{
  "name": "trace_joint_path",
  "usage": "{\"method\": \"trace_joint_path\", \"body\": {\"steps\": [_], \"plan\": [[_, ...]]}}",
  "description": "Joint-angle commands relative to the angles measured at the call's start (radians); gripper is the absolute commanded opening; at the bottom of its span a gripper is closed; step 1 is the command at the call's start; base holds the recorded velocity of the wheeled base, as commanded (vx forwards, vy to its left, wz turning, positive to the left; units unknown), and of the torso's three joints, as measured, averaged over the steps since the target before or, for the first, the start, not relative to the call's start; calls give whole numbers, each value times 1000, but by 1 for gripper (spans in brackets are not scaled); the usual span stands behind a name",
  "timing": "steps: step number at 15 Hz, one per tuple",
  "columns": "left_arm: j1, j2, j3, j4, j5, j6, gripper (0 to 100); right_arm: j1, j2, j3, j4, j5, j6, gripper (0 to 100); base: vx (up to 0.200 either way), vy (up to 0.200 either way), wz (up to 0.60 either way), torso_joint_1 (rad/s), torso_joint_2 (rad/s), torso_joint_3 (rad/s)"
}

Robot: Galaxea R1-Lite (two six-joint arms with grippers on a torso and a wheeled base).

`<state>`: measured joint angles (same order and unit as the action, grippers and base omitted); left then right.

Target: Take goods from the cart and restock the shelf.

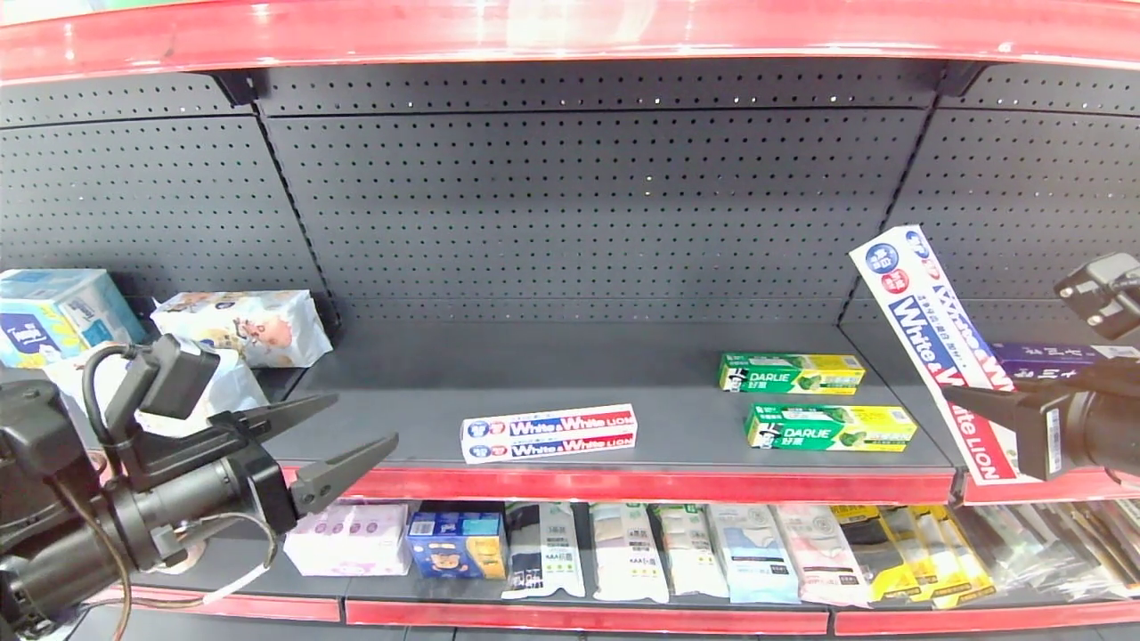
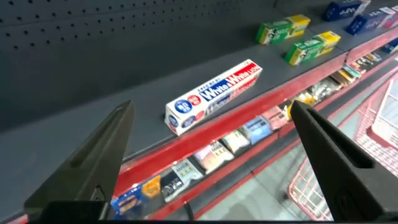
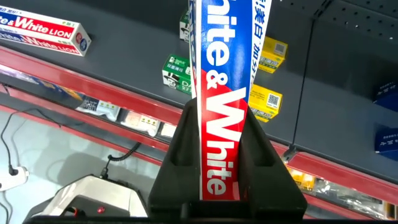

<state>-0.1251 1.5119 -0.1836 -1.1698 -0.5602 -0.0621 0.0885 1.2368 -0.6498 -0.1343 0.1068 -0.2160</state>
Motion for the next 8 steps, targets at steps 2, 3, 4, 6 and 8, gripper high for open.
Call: {"method": "trace_joint_path", "body": {"steps": [2,3,4,6,8], "plan": [[-19,-182,-25,165,16,1,100,4,-3,1,-1,-1,0,0,0,0,0,0,0,0],[-18,-219,-13,182,75,4,100,5,-3,4,-1,-1,0,0,0,0,0,0,0,0],[-18,-245,0,183,143,7,100,5,-5,6,-1,-1,0,0,0,0,0,0,0,0],[-13,-326,44,200,195,12,100,4,-5,6,-1,-1,0,0,0,0,0,0,0,0],[28,-400,53,285,243,39,100,-1,-5,7,-1,-1,3,0,0,0,0,0,0,0]]}}
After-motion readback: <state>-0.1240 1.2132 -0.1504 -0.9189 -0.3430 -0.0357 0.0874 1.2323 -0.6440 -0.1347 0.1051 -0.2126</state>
